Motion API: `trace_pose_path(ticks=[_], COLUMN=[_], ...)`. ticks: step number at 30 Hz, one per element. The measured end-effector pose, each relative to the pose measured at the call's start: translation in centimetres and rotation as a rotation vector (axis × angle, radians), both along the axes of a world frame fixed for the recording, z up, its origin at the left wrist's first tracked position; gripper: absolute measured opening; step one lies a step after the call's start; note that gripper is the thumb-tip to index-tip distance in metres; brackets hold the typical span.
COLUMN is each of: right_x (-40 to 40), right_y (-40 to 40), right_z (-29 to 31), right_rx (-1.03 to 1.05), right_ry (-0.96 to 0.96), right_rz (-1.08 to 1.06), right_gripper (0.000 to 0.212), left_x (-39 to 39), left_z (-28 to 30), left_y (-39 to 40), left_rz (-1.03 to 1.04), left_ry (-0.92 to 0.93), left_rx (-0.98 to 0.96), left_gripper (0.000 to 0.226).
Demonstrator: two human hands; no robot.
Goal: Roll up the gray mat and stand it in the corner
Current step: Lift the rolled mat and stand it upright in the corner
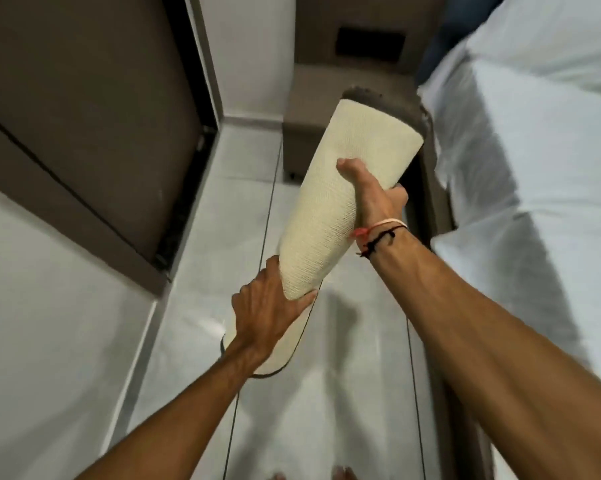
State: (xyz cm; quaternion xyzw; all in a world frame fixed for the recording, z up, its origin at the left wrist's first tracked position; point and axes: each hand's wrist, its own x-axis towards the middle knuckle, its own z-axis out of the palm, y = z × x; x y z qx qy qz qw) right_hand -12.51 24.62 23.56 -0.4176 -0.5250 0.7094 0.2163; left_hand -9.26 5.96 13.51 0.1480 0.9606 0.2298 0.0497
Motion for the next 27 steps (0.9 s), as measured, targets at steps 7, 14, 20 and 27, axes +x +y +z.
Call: trace_pose_path(ticks=[7, 14, 20, 27], right_x=[-1.9, -5.9, -14.6, -26.8], right_y=[0.9, 0.6, 4.0, 10.1], right_z=[23.0, 34.1, 35.1, 33.0], right_rx=[0.174, 0.266, 0.223, 0.158], right_ry=[0.360, 0.604, 0.551, 0.549], right_rz=[0.324, 0.881, 1.044, 0.984], right_gripper=[0.066, 0.044, 0.045, 0.094], left_x=[-10.6, -18.2, -25.4, -35.8], left_z=[22.9, 37.4, 37.1, 35.3], left_y=[-3.9, -3.5, 0.4, 5.0], left_rz=[-0.388, -0.613, -0.537, -0.306], left_ry=[-0.219, -0.433, -0.533, -0.423], left_rx=[0.389, 0.555, 0.614, 0.715], left_gripper=[0.064, 0.094, 0.081, 0.098])
